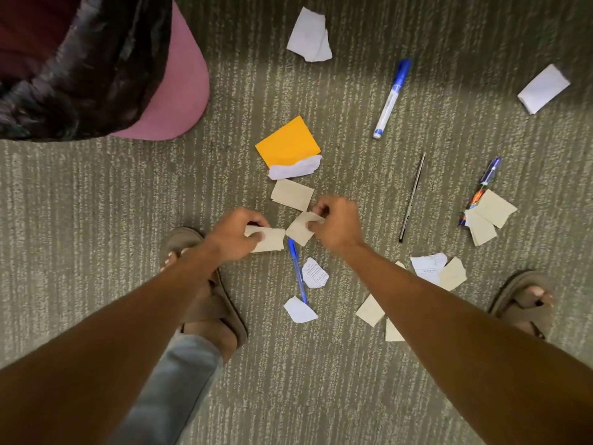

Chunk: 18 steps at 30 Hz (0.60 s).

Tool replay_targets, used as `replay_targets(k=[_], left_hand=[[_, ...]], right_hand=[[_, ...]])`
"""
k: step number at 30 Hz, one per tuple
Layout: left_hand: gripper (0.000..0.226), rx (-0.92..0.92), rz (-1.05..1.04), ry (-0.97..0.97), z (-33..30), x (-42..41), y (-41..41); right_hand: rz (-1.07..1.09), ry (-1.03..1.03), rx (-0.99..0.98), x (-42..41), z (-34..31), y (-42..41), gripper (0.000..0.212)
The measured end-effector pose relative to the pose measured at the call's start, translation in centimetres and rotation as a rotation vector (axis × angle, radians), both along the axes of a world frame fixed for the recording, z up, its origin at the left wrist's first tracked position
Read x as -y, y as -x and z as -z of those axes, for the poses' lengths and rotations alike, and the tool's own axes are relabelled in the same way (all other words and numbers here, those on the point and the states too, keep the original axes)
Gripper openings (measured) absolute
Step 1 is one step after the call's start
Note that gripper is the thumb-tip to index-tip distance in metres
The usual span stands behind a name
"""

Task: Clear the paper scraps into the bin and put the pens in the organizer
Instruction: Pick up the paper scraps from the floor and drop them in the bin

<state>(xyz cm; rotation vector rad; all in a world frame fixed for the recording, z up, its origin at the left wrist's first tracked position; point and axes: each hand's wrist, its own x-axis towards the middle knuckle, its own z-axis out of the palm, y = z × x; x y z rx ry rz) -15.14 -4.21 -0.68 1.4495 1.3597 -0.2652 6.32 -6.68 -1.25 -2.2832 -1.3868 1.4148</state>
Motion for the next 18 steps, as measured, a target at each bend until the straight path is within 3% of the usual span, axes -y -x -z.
replay_targets(k=[5, 9, 11, 18], left_hand=[[0.012, -0.021, 0.049, -0.116, -0.8, -3.4, -2.1], [0.012, -0.038, 0.366, -0.274, -1.4, -4.9, -5.2], [0.013, -0.029, 0.478, -0.301, -1.3, -5.1, -6.8], [0.022, -0.223, 0.764, -0.489, 0.0, -4.5, -8.9]], right_hand=[[0.28, 0.07, -0.172, 1.4, -1.1, -2.0, 0.038], [0.785, 0.18, -0.378, 2.8, -1.4, -3.5, 0.041], [0.937, 0.246, -0.45, 3.8, -1.2, -4.1, 0.039], [1.117, 0.274, -0.602, 5.7, -0.5, -5.7, 0.033]])
